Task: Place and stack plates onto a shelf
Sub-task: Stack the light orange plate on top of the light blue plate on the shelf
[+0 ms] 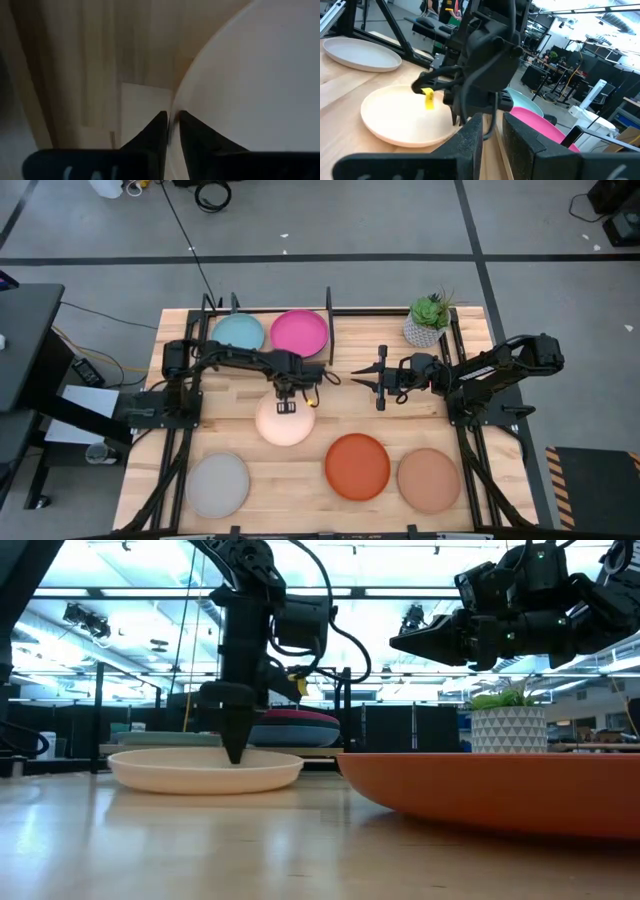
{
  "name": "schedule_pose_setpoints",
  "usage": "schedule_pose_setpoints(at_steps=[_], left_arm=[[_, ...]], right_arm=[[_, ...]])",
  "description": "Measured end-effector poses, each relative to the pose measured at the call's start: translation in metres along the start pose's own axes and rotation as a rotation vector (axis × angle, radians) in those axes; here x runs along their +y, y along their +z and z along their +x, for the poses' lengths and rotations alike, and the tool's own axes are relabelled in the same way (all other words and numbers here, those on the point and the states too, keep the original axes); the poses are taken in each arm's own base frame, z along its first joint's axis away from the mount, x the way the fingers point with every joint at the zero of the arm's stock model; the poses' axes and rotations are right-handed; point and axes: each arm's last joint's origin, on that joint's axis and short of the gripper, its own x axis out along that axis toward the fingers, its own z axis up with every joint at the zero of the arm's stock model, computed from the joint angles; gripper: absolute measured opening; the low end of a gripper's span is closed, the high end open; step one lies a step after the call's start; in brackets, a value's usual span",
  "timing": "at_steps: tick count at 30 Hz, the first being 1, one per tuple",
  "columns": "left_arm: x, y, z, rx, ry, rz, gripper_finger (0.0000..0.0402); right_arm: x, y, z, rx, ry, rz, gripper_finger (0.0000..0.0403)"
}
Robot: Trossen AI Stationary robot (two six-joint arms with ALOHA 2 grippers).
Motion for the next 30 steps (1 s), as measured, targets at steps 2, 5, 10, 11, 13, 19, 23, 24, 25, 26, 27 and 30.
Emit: schedule_pose_setpoints(at_steps=[2, 5, 10, 11, 13, 19, 23, 24, 25, 26, 27, 30], left_arm=[[0.002, 0.0, 0.0, 0.001, 0.0, -0.026, 0.0061], [0.003, 0.0, 0.0, 0.002, 0.02, -0.031, 0.0081], [0.001, 0.005, -0.01, -0.006, 0.04, -0.025, 0.0134], [-0.002, 0.007, -0.014, -0.014, 0.018, -0.029, 0.0143], [-0.01, 0.013, -0.024, -0.052, -0.081, -0.034, 0.0159], [-0.05, 0.03, -0.041, -0.201, -0.356, -0.093, 0.0168], [-0.072, 0.034, -0.045, -0.241, -0.376, -0.178, 0.0169], [-0.076, 0.034, -0.045, -0.241, -0.378, -0.207, 0.0169], [-0.08, 0.034, -0.045, -0.24, -0.378, -0.234, 0.0169], [-0.083, 0.034, -0.045, -0.233, -0.382, -0.263, 0.0169], [-0.086, 0.033, -0.045, -0.232, -0.38, -0.292, 0.0169], [-0.092, 0.031, -0.042, -0.23, -0.34, -0.384, 0.0169]], right_arm=[[0.0, 0.0, 0.0, 0.0, 0.0, 0.0, 0.0081], [0.0, 0.0, 0.0, 0.0, 0.0, 0.0, 0.0081], [0.0, 0.0, 0.0, 0.0, 0.0, 0.0, 0.0081], [0.0, 0.0, 0.0, 0.0, 0.0, 0.0, 0.0081], [0.0, 0.0, 0.0, 0.0, 0.0, 0.0, 0.0081], [0.0, 0.0, 0.0, 0.0, 0.0, 0.0, 0.0081], [0.0, 0.0, 0.0, 0.0, 0.0, 0.0, 0.0081], [0.0, 0.0, 0.0, 0.0, 0.0, 0.0, 0.0081], [0.0, 0.0, 0.0, 0.0, 0.0, 0.0, 0.0081], [0.0, 0.0, 0.0, 0.0, 0.0, 0.0, 0.0081], [0.0, 0.0, 0.0, 0.0, 0.0, 0.0, 0.0081], [0.0, 0.0, 0.0, -0.001, 0.0, 0.0, 0.0081]])
